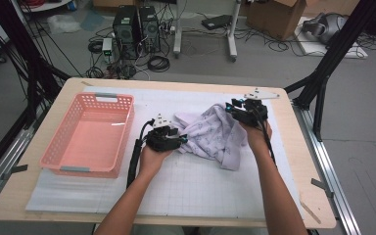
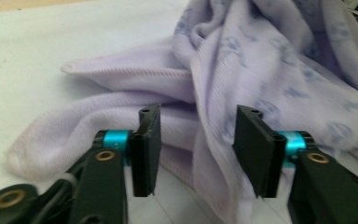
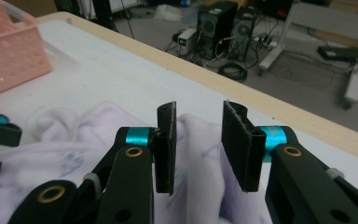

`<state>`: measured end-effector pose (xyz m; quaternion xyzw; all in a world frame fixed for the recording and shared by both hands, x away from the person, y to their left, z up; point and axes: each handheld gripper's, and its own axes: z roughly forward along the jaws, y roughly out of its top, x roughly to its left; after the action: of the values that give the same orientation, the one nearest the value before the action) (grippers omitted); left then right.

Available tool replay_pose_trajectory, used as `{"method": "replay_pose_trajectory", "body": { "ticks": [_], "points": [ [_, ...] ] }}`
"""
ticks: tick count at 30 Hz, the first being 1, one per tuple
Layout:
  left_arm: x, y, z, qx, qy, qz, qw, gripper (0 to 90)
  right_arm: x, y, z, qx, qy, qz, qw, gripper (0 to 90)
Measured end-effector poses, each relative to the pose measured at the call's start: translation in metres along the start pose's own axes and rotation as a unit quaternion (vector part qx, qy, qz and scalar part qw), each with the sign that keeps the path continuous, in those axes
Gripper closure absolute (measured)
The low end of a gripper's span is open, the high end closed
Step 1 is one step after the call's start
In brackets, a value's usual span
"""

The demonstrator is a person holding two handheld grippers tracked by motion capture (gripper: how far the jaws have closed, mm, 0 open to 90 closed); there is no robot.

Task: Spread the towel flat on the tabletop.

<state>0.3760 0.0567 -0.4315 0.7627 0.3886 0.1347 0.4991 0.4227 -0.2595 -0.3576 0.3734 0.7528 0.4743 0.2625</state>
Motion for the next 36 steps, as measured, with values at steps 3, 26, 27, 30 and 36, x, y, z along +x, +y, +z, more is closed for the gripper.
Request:
{"method": "replay_pose_trajectory", "body": {
  "ticks": [3,26,27,30,36],
  "points": [
    [0.0,-0.006,-0.003,0.006,-0.006,-0.006,0.9999,46.1,0.0,-0.005,-0.021,-0.005,0.0,-0.019,0.9998,65.3],
    [-0.017,-0.023,0.005,0.071,-0.029,0.053,0.9957,37.6,0.027,-0.128,-0.087,0.096,0.091,-0.065,0.989,36.4],
    [-0.018,-0.023,0.006,0.073,-0.03,0.057,0.9953,39.2,0.03,-0.129,-0.084,0.1,0.097,-0.066,0.9881,36.3],
    [-0.02,-0.022,0.007,0.081,-0.033,0.064,0.9941,47.0,0.034,-0.129,-0.073,0.109,0.108,-0.061,0.9862,35.4],
    [-0.022,-0.022,0.008,0.087,-0.036,0.081,0.9922,80.3,0.035,-0.126,-0.055,0.132,0.097,-0.062,0.9846,58.9]
  ]
}}
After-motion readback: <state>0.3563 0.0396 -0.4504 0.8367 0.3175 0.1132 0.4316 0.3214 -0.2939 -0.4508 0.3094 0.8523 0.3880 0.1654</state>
